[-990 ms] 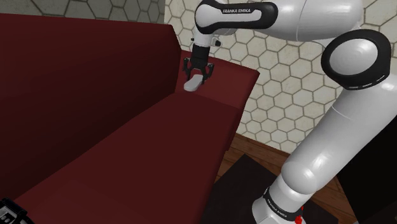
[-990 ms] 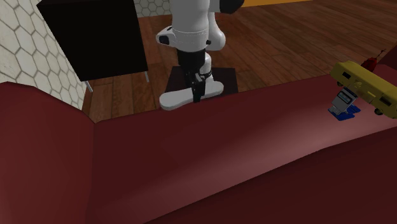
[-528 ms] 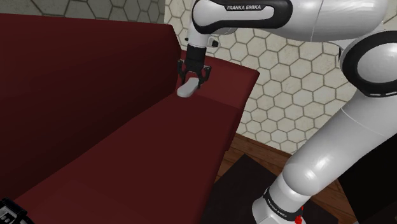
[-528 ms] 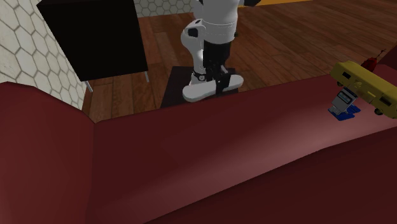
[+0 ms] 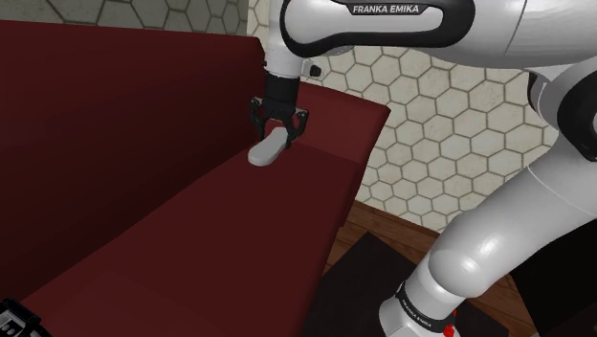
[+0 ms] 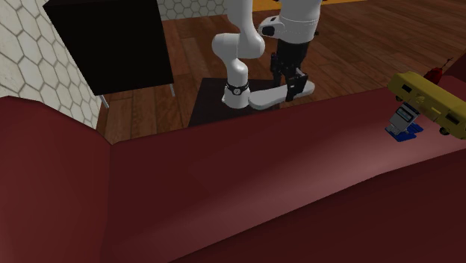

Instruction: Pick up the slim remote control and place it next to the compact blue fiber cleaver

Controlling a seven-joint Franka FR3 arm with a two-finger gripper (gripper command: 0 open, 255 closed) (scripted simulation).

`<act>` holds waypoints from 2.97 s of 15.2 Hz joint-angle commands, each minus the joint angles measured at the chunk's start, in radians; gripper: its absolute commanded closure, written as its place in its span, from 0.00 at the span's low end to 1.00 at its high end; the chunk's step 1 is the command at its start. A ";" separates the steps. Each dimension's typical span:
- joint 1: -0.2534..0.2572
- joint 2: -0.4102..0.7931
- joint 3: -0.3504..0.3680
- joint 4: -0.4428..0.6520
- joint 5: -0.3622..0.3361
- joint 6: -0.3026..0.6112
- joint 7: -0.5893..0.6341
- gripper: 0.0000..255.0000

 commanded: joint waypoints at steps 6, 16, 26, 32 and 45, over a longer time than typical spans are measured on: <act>0.068 -0.027 0.101 -0.015 0.036 0.000 0.161 1.00; 0.157 0.028 0.269 0.056 0.045 -0.002 0.420 1.00; 0.265 0.236 0.454 0.244 -0.075 -0.015 0.743 1.00; 0.399 0.429 0.515 0.413 -0.220 -0.057 0.944 1.00; 0.387 0.429 0.505 0.238 -0.224 0.118 0.946 1.00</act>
